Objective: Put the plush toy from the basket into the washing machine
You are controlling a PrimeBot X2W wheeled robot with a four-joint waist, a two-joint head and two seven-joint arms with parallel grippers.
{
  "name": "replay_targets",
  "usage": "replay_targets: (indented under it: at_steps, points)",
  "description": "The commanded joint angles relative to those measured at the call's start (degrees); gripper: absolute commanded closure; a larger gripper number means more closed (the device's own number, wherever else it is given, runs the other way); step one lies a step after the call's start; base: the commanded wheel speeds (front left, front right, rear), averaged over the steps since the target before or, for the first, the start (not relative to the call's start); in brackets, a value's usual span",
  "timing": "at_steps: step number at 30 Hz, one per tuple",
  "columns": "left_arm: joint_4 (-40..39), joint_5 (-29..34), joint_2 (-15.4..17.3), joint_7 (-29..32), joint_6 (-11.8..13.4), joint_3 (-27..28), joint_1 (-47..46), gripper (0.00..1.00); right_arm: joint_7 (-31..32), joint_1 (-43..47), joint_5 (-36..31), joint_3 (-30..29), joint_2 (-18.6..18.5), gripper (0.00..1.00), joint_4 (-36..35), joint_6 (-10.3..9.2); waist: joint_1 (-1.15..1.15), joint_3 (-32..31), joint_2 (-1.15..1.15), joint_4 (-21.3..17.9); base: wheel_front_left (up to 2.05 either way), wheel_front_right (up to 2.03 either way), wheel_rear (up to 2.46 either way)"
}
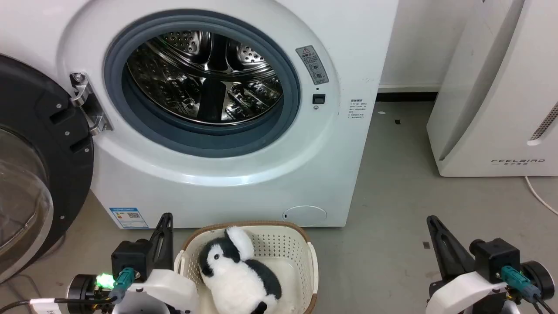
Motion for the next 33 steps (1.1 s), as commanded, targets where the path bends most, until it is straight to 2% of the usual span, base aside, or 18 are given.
replay_targets:
  at_steps: [1, 15, 16, 17, 18, 19, 33]
  points:
    - [-0.2, 0.2, 0.0, 0.0, -0.2, 0.1, -0.1, 1.0, 0.1, -0.8, -0.4, 0.0, 0.0, 1.0, -0.2, -0.04, 0.0, 0.0, 0.0, 0.0, 0.0, 0.0, 0.0]
    - [-0.2, 0.2, 0.0, 0.0, -0.2, 0.1, -0.1, 1.0, 0.1, -0.8, -0.4, 0.0, 0.0, 1.0, -0.2, -0.04, 0.0, 0.0, 0.0, 0.0, 0.0, 0.0, 0.0]
    - [0.0, 0.0, 0.0, 0.0, 0.0, 0.0, 0.0, 0.0, 0.0, 0.0, 0.0, 0.0, 0.0, 0.0, 0.0, 0.0, 0.0, 0.0, 0.0, 0.0, 0.0, 0.0, 0.0]
    - [0.0, 0.0, 0.0, 0.0, 0.0, 0.0, 0.0, 1.0, 0.0, 0.0, 0.0, 0.0, 0.0, 1.0, 0.0, 0.0, 0.0, 0.0, 0.0, 0.0, 0.0, 0.0, 0.0]
    - [0.1, 0.0, 0.0, 0.0, 0.1, 0.0, 0.0, 1.0, 0.0, 0.0, 0.1, 0.0, 0.0, 1.0, 0.0, 0.0, 0.0, 0.0, 0.0, 0.0, 0.0, 0.0, 0.0]
    - [0.1, 0.0, 0.0, -0.1, 0.2, -0.1, 0.0, 0.0, -0.1, 0.0, 0.1, -0.1, 0.0, 0.0, 0.0, 0.0, 0.0, 0.0, 0.0, 0.0, 0.0, 0.0, 0.0]
    - [1.7, -0.3, 0.0, -1.8, 1.5, -1.1, -1.3, 0.0, -1.8, -0.4, 1.8, -1.5, 0.0, 0.0, -1.4, -0.01, 0.0, 0.8, 0.0, 0.0, 0.0, 0.0, 0.0]
